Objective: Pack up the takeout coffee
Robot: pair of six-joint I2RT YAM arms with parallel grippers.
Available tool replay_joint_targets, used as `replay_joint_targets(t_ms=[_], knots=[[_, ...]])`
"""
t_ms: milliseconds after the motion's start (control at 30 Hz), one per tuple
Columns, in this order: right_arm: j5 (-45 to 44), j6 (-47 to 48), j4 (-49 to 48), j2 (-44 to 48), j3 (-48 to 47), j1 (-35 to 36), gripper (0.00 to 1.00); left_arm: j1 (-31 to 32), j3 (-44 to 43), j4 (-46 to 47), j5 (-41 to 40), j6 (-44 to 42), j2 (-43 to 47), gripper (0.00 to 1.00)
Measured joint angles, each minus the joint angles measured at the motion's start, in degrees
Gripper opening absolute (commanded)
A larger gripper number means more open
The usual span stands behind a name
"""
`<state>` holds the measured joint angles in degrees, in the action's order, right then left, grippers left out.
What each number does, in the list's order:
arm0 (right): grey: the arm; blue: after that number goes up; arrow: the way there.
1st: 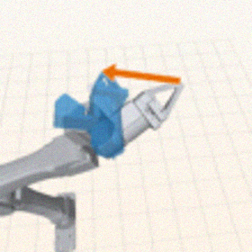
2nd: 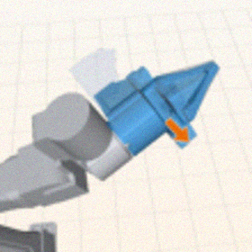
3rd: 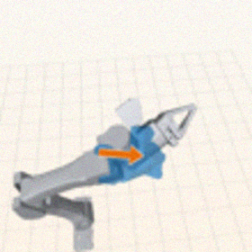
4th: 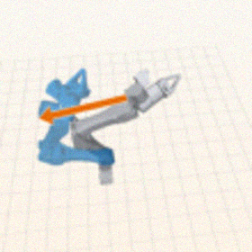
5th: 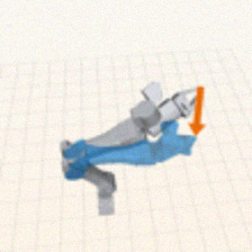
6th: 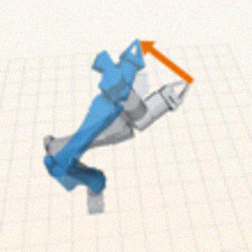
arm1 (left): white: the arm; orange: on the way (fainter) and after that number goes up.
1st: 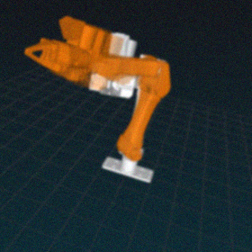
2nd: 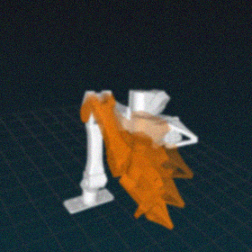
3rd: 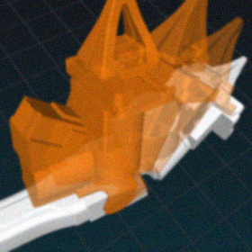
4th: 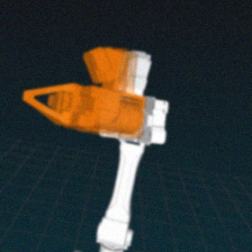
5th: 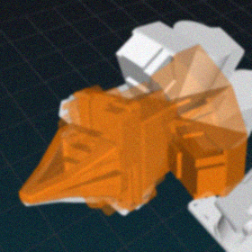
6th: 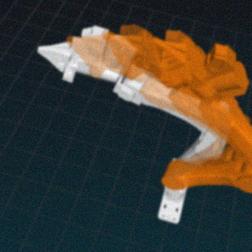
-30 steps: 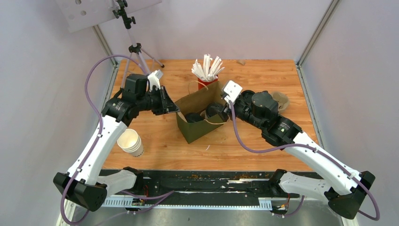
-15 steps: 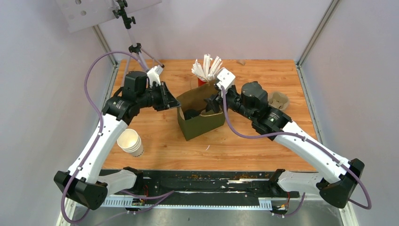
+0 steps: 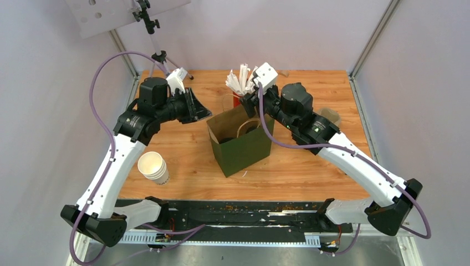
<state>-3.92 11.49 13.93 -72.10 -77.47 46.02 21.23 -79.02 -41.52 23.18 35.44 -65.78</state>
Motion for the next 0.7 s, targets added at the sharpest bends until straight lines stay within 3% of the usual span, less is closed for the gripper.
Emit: replay_joint_targets(t_ms=[400,500,633,700], knots=[[-2.4,-2.9,-0.1,-5.6,-6.6,-2.1,0.62,0.0,-1.5,-1.2,-2.4,-2.1,4.5,0.34],[-2.8,-4.3,0.0,-6.4,-6.7,-2.8,0.62,0.0,-1.8,-2.0,-2.4,-3.0,4.9,0.40],[-2.5,-7.8,0.9,-10.5,-11.6,-7.0,0.61,0.0,-3.0,-4.3,-2.4,-4.5,4.9,0.57],[-1.9,-9.9,2.3,-13.8,-15.8,-10.4,0.56,0.0,-4.0,-5.4,-2.4,-5.4,4.9,0.97]])
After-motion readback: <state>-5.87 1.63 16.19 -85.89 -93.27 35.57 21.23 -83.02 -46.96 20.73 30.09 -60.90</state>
